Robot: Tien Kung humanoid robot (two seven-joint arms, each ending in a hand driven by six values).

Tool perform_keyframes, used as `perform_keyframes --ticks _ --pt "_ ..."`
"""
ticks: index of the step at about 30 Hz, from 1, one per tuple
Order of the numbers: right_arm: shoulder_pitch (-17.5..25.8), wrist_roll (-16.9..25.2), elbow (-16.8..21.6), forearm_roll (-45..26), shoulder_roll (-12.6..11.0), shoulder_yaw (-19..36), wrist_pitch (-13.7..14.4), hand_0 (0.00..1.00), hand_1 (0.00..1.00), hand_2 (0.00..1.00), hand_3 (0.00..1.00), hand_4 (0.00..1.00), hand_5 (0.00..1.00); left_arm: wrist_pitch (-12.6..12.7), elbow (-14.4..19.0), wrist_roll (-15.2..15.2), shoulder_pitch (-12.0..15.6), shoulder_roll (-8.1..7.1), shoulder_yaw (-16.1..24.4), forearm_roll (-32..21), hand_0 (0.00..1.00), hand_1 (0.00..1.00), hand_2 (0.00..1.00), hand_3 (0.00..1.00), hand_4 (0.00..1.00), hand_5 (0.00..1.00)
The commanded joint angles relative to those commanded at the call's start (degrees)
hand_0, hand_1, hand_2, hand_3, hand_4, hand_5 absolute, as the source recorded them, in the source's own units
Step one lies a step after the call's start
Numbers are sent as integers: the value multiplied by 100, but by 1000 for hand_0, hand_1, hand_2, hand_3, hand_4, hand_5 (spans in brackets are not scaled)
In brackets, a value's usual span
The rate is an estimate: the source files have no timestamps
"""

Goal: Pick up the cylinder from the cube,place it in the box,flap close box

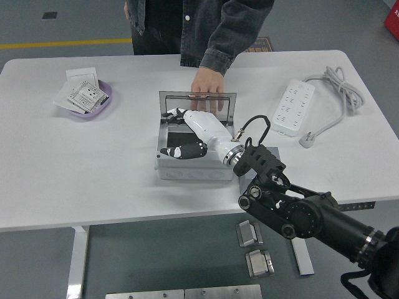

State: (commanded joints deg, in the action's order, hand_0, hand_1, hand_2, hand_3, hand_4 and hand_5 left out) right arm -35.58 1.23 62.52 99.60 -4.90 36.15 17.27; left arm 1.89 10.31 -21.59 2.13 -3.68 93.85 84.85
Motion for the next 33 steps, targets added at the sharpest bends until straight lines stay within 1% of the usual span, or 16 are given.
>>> perform_keyframes --ticks 4,7,9,11,14,20,24,28,30,33 --pt "-121 -116 537 -482 -330 113 -160 753 634 662 772 933 407 1 0 -12 17 8 26 32 645 660 558 669 700 327" --pt "-322 -202 894 -624 -498 260 -255 753 634 662 772 933 407 2 0 -16 16 5 39 50 645 660 558 669 700 327" --pt "-476 -242 1008 -623 -562 359 -298 744 633 669 770 927 420 3 0 -17 16 1 37 49 645 660 559 668 700 327" --pt "-663 -260 982 -609 -605 457 -332 744 633 669 770 927 420 2 0 -20 14 -3 37 55 645 660 559 668 700 327" --pt "-916 -231 735 -652 -609 517 -357 746 633 673 765 924 429 1 0 -27 13 -10 34 61 645 659 558 668 699 326" --pt "-1307 -163 -42 -836 -475 322 -492 746 632 675 758 923 435 -5 0 -49 -17 -34 44 89 644 658 557 667 698 325" --pt "-1389 -136 -593 -900 -362 149 -551 746 632 675 758 923 435 -4 0 -42 -69 -49 59 101 644 658 557 667 698 325" --pt "-1366 -99 -1051 -917 -278 85 -531 746 633 676 757 922 433 -7 0 -37 -97 -57 55 107 644 658 557 667 698 326" --pt "-1336 -81 -1136 -933 -268 55 -512 746 633 676 757 922 433 -7 0 -38 -100 -58 57 110 644 658 557 667 698 326" --pt "-1268 -80 -1086 -927 -308 -1 -482 746 632 678 759 913 446 -6 0 -36 -103 -56 53 104 644 658 557 666 698 325"
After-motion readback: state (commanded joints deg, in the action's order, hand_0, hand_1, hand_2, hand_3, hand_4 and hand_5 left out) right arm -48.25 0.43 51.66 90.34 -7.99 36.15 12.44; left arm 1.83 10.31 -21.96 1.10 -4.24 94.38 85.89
